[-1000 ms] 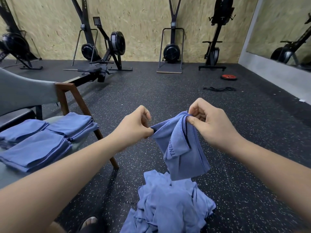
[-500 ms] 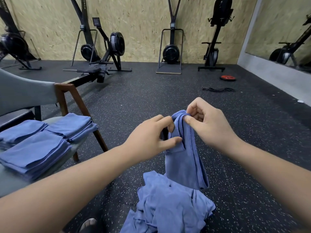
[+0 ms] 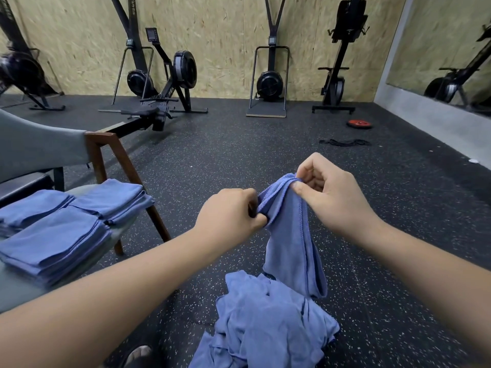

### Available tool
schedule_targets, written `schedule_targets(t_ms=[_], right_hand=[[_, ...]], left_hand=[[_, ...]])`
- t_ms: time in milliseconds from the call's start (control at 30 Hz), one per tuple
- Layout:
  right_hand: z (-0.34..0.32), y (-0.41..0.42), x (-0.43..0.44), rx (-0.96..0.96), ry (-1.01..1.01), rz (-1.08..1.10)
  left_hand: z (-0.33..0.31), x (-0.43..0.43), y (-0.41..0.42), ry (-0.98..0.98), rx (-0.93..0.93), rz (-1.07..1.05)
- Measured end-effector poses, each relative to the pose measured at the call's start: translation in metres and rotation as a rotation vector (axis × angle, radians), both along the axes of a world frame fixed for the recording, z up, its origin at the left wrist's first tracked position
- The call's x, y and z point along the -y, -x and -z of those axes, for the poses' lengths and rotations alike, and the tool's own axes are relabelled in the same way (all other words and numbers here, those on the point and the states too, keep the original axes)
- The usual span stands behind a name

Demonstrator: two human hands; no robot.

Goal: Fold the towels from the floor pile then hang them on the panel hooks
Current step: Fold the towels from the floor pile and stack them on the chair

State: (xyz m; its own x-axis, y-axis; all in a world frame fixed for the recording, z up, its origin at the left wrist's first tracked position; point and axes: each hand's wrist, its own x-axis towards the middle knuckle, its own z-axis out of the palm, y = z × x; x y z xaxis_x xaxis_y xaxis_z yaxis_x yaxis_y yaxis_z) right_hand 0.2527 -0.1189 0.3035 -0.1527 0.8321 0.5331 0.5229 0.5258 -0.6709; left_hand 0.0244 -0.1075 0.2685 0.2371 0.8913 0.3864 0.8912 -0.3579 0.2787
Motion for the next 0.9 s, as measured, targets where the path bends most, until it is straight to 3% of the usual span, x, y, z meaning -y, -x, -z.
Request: schedule_targets(t_ms=[233,433,667,800,900], right_hand=[[-0.001,-0.007,0.000,0.044,0.015,-0.053],[-0.003,-0.013,-0.003,0.066,0.005,-0.067],[0.005,-0.025,-0.009,0.165,0.067,-0.082],[0.008,-0.027,-0.013,0.160,0.152,-0.109],[0.008,-0.029,-0.018,0.152,0.257,-0.176]], left_hand=[[0.001,-0.008,0.018,0.135,-0.078,0.144],[-0.005,-0.006,0.022,0.099,-0.143,0.190],[-0.035,-0.012,0.049,0.243,0.022,0.138],[-0.041,-0.010,0.055,0.354,0.200,0.124],[-0.041,-0.008,0.056,0.433,0.368,0.233]])
